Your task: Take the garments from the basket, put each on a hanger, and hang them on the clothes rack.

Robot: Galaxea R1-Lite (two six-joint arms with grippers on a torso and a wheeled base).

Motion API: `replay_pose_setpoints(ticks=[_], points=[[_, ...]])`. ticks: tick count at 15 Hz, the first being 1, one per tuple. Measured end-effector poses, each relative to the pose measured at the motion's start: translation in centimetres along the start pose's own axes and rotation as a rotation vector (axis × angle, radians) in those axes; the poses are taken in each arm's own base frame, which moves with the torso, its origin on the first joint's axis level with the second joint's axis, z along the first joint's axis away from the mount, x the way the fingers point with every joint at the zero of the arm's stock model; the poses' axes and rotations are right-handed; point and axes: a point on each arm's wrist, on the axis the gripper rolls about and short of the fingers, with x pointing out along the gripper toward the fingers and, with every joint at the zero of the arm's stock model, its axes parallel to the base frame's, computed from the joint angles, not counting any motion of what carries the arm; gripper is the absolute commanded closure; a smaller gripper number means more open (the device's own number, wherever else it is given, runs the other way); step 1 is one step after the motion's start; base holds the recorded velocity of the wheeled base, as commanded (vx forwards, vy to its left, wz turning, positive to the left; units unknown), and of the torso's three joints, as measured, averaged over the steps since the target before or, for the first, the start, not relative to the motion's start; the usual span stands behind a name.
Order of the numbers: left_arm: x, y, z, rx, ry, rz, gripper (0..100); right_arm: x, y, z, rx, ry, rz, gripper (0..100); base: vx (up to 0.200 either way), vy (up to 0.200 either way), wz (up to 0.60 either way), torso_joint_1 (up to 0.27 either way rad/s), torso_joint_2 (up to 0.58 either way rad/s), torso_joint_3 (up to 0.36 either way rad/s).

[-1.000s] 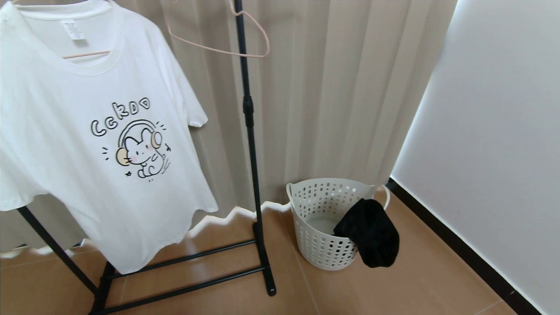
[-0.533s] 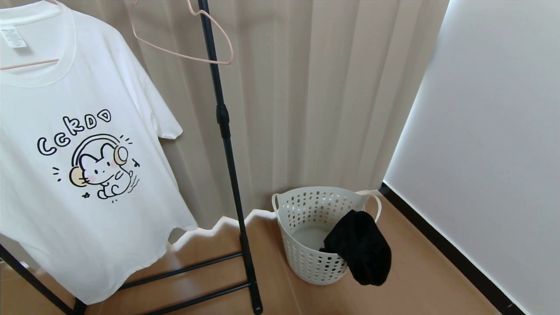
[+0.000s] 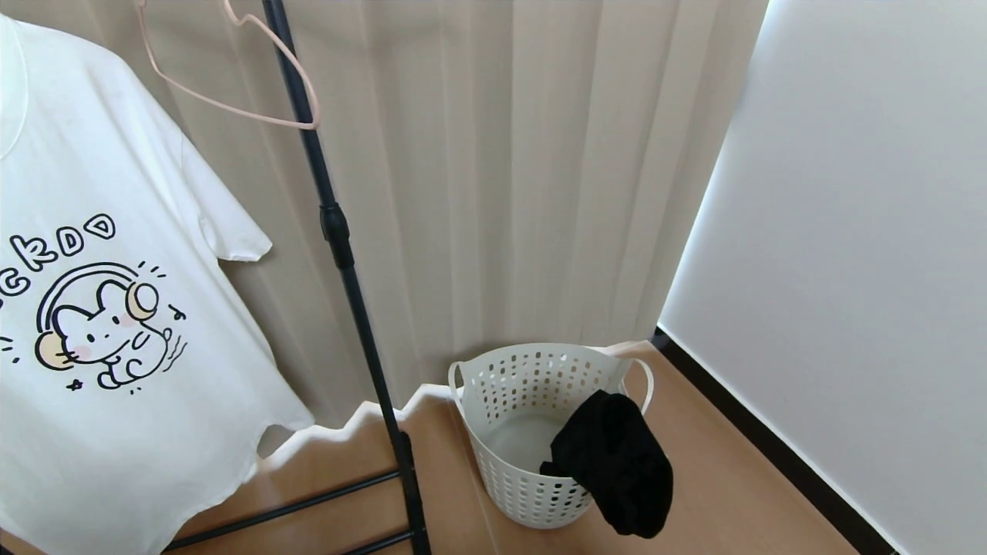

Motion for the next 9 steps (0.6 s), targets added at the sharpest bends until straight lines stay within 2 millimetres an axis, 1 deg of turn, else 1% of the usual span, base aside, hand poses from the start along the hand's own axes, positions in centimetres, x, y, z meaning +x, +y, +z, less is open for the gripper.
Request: replay_pose_setpoints(ticks=[9], points=[[0.00, 0.01, -0.01, -0.005, 0.001, 0.006, 0, 0.00, 0.00, 0.05, -0.006, -0.005, 0.000, 0, 0.000, 0.000, 0.00, 0.000, 0.00, 0.000]])
